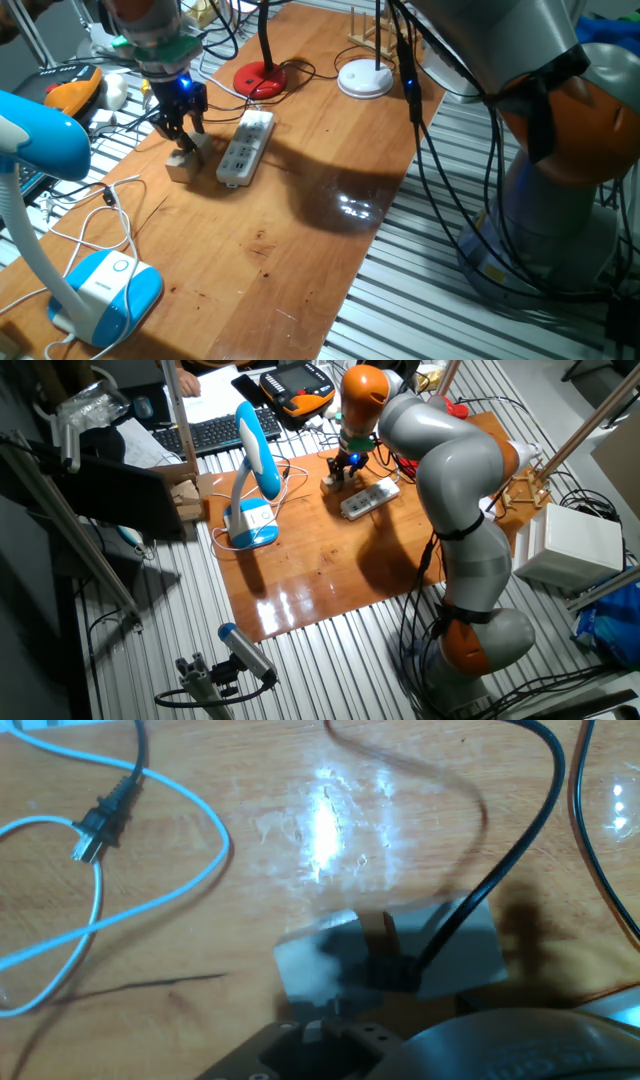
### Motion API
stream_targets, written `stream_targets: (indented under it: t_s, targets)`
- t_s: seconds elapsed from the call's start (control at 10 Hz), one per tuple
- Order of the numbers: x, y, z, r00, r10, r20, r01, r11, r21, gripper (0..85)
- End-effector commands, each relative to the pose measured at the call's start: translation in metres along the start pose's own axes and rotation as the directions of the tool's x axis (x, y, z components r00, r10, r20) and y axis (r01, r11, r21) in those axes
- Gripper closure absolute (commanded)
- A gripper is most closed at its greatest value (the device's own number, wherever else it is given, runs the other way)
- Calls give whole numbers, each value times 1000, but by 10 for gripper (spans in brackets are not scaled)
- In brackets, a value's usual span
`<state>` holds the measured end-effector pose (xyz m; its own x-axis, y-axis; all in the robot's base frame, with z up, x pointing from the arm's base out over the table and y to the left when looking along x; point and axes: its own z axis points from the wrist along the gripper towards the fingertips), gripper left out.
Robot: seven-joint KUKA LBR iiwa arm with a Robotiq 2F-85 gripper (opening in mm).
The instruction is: Plug in the power cord of the desk lamp, turn on the socket, and light up the desk lamp
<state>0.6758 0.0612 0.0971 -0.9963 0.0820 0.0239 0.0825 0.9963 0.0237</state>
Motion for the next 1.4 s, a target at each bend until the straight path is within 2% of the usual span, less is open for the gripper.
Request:
stream_targets:
  t_s: [0.0, 0.2, 0.5, 1.3]
  targets:
    - [-2, 1, 2, 1000, 1, 7, -1, 1000, 5, 340]
    - [-7, 0, 9, 1000, -2, 28, 2, 1000, 13, 340]
    - [-11, 2, 16, 999, 1, 35, -1, 1000, 6, 340]
    - [-13, 2, 19, 999, 7, 41, -7, 1000, -3, 340]
